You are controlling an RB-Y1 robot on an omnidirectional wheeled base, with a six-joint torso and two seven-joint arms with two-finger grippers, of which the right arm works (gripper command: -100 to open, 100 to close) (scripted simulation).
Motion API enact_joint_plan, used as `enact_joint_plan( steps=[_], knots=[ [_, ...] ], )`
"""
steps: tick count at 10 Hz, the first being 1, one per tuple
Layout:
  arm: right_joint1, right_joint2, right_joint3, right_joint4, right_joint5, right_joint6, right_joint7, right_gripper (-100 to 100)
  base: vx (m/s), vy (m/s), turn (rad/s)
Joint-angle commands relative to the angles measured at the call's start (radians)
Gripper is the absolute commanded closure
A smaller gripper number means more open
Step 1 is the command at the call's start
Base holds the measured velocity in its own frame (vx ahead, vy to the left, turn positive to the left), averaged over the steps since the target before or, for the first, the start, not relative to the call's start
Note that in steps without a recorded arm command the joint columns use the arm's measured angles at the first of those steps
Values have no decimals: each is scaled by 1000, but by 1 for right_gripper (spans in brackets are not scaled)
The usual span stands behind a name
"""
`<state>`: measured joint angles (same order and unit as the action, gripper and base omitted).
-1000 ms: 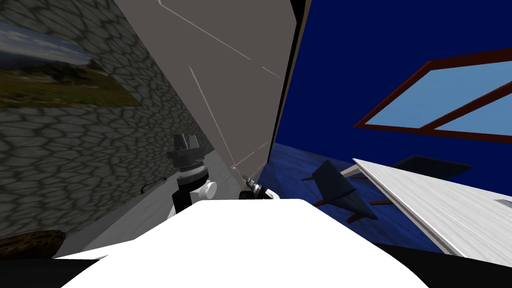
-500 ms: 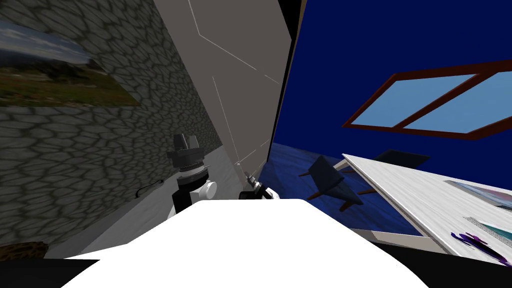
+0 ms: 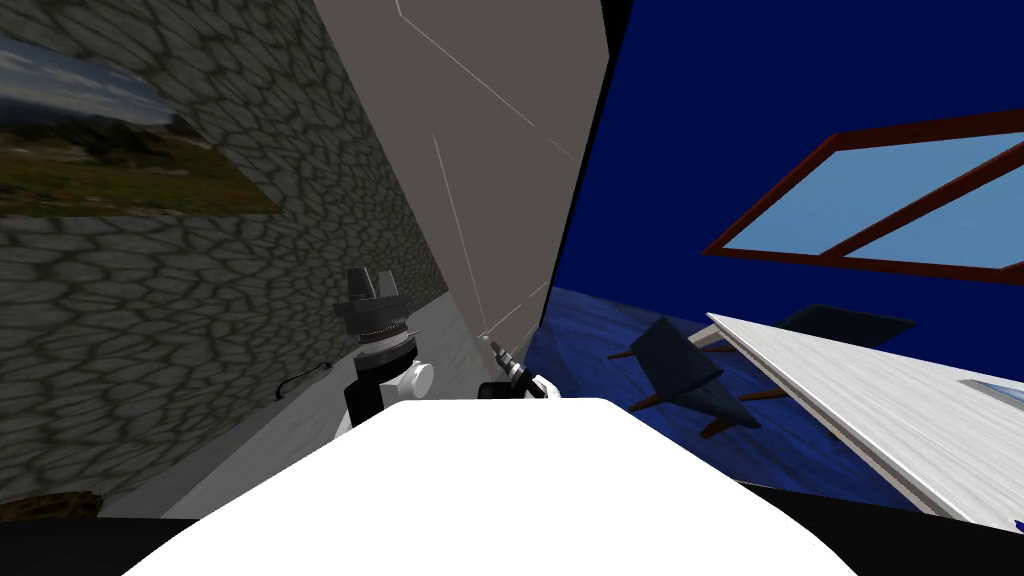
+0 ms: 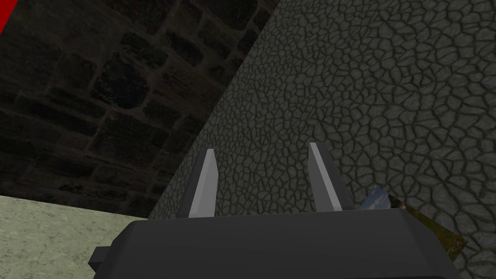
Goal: Push the door open
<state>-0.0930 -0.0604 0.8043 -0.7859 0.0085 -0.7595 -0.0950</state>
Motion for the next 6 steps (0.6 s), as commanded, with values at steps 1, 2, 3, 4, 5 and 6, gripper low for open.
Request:
enact_joint_plan(
  steps=[1, 2, 3, 4, 5, 6],
  knots=[
    [-1, 5, -4, 4, 0, -1, 3, -100, 151, 153, 19],
    [-3, 11, -7, 8, 0, -1, 5, -100, 127, 130, 25],
    [-4, 17, -10, 10, 0, -2, 7, -100, 113, 136, 25],
    [-2, 12, -8, 7, 0, -2, 5, -100, 57, 67, -3],
    [-2, 12, -8, 7, 0, -2, 5, 100, -8, -9, -2],
    [-2, 12, -8, 7, 0, -2, 5, 100, -24, -28, 4]
  ],
)
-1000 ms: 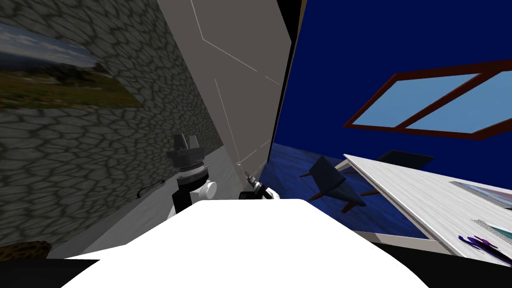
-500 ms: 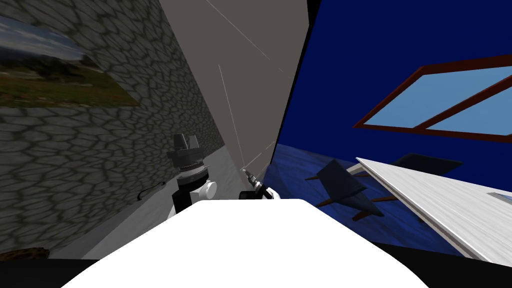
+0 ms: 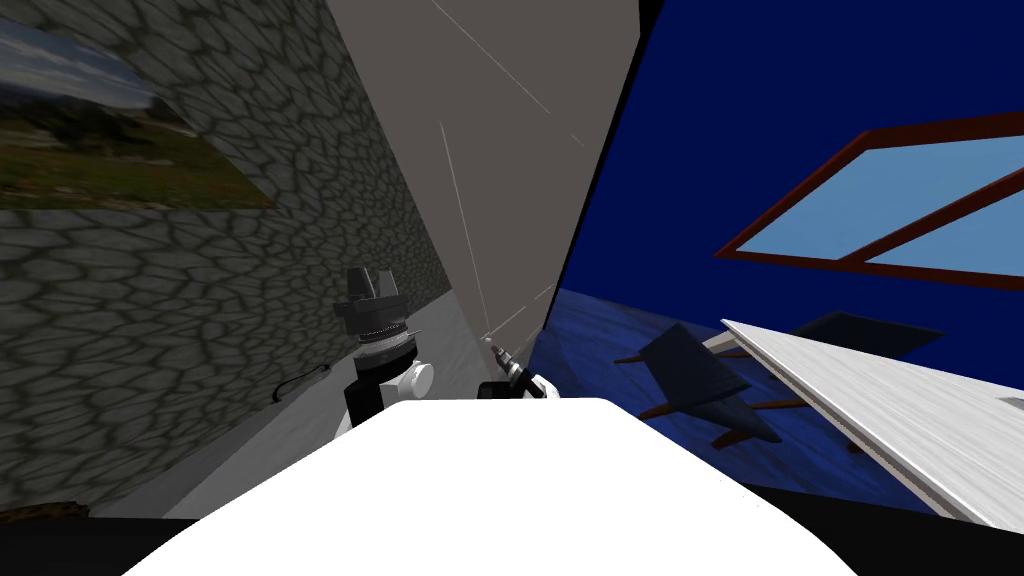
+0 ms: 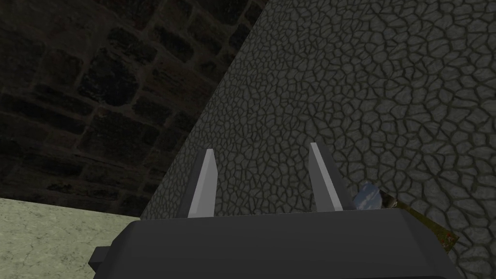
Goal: Push the door open
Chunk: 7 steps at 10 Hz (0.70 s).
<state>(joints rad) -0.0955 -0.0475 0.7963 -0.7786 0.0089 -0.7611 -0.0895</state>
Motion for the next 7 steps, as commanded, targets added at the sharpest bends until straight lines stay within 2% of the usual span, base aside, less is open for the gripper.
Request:
enact_joint_plan(
  steps=[1, 4, 5, 7],
  knots=[
    [0, 0, 0, 0, 0, 0, 0, 100, -20, -25, 2],
    [0, 0, 0, 0, 0, 0, 0, 100, -6, -7, 0],
    [4, -12, -12, -3, -6, 2, 2, -100, -114, -48, -119],
    [7, -10, -20, -6, -9, 3, 3, -100, -173, -89, -71]
  ],
)
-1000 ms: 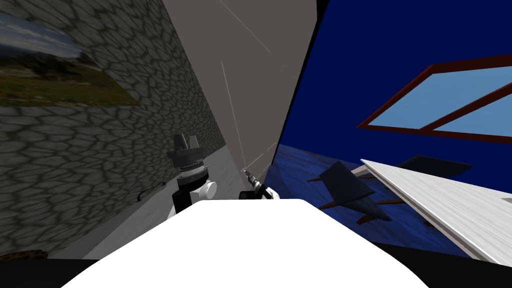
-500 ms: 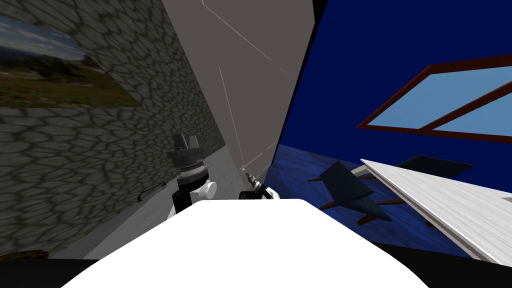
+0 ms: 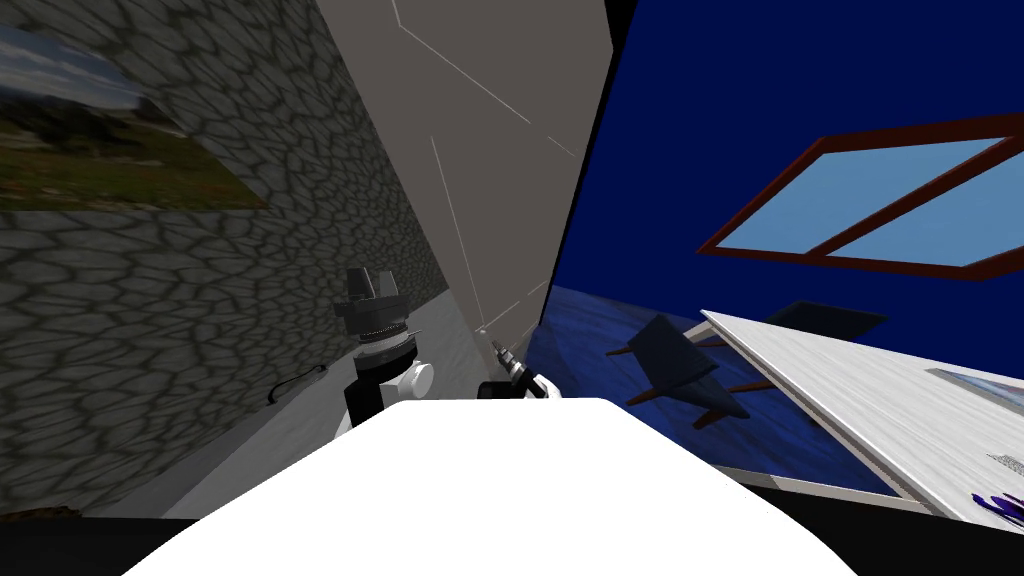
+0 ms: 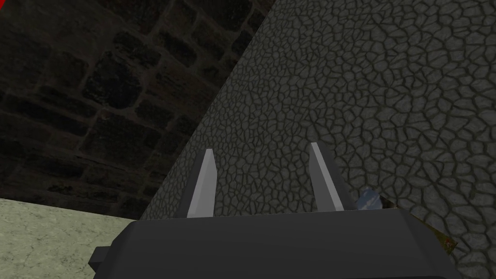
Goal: Push the door open
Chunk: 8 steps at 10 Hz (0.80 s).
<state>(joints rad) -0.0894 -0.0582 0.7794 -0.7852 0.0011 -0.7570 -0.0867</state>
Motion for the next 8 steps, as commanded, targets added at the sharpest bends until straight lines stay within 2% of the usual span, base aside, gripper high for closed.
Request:
enact_joint_plan(
  steps=[1, 2, 3, 6, 8],
  knots=[
    [3, 8, -10, -1, -5, 0, 1, -100, -202, -100, -76],
    [0, 6, -6, 2, -3, -1, 1, -100, -99, -47, -11],
    [-2, 1, -12, 7, -4, -1, 4, -100, 66, 65, 39],
    [-6, 4, -19, 13, -4, -1, 7, -100, 146, 152, 20],
    [-9, 17, -26, 18, -5, -1, 11, -100, 176, 172, 29]
  ],
)
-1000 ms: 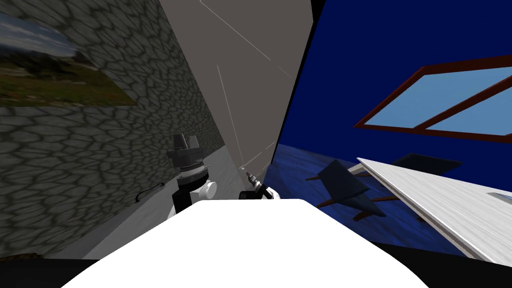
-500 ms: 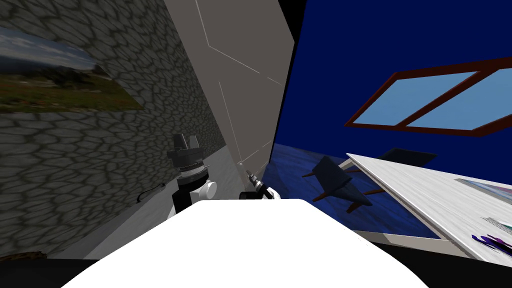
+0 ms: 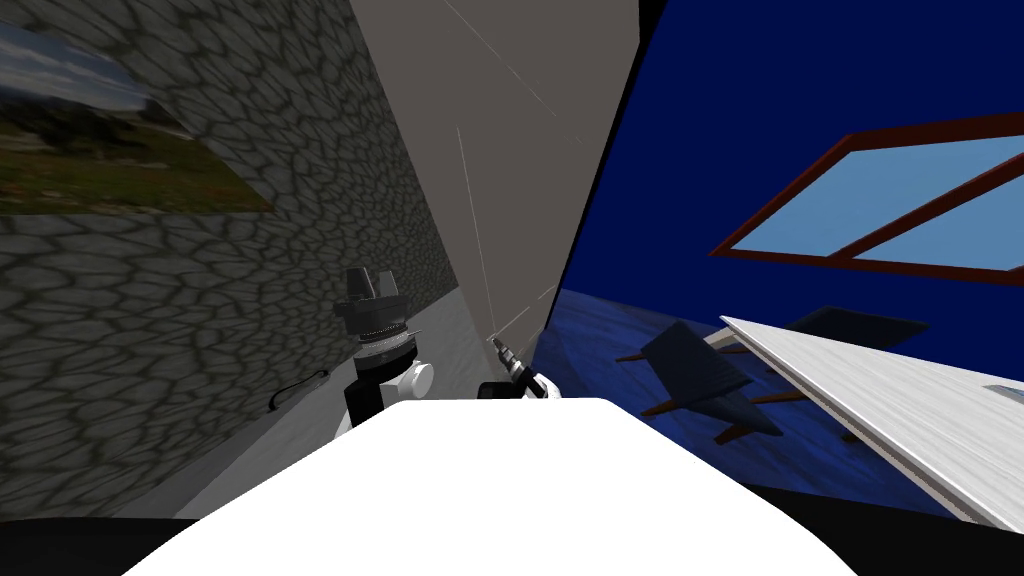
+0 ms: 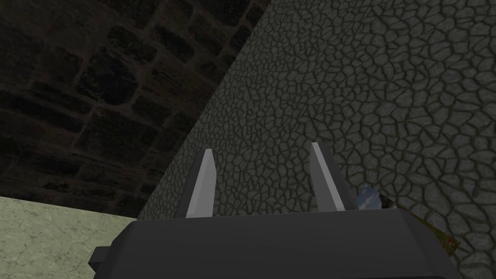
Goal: Push the door open
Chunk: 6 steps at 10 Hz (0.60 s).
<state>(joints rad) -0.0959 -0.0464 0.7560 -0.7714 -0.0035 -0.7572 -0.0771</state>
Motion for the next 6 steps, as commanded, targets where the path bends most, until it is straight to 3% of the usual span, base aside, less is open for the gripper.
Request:
enact_joint_plan(
  steps=[1, 2, 3, 6],
  knots=[
    [-4, 14, -5, 7, -1, -1, 3, -100, 159, 152, 24],
    [-2, 8, -3, 3, 0, -1, 2, -100, 61, 65, -1],
    [-2, 8, -3, 3, 0, -1, 2, 100, -5, -6, -3],
    [-2, 8, -3, 3, 0, -1, 2, 100, -23, -24, 2]
  ],
)
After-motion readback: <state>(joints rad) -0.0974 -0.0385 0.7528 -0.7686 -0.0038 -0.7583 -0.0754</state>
